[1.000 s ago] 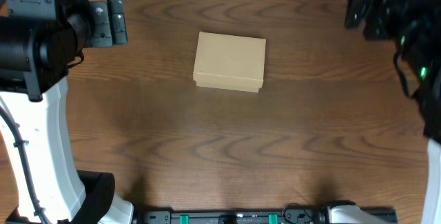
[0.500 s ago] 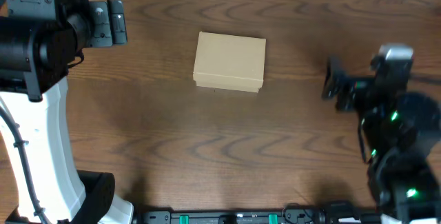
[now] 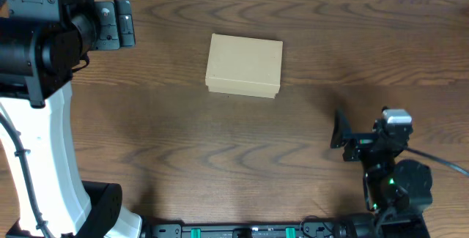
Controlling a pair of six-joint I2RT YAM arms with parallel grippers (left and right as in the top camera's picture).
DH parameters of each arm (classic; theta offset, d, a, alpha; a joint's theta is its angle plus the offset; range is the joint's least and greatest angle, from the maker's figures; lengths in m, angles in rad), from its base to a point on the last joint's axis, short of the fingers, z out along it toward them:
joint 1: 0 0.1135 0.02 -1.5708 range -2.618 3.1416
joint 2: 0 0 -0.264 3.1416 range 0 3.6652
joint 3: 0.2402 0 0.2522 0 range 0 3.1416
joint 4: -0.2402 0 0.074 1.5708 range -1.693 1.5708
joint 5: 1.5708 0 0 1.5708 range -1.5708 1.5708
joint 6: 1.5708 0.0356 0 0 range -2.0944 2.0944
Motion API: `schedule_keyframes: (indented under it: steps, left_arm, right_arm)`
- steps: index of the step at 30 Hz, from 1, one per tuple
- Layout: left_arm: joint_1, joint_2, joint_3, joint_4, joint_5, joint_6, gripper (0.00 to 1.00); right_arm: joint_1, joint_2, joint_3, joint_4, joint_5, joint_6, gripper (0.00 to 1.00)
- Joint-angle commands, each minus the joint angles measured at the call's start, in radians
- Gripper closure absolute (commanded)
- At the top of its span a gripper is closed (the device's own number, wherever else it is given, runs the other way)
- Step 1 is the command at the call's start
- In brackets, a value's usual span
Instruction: Pack container
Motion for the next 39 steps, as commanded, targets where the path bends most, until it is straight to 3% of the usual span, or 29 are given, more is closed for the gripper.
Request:
schedule_keyframes:
  steps: [1,22,39]
  left_arm:
    - [0.004,0.002,-0.004,-0.003,-0.018,0.004,0.05]
    - [0.004,0.002,-0.004,-0.003,-0.018,0.004,0.05]
    - [0.004,0.002,-0.004,-0.003,-0.018,0.004,0.05]
  right_arm:
    - [-0.012,-0.06,-0.053,-0.003,0.007,0.032,0.01]
    - [-0.014,-0.307,-0.284,-0.009,0.007,0.134,0.01]
    - [-0.038,-0.306,-0.304,-0.114,0.014,0.134,0.01]
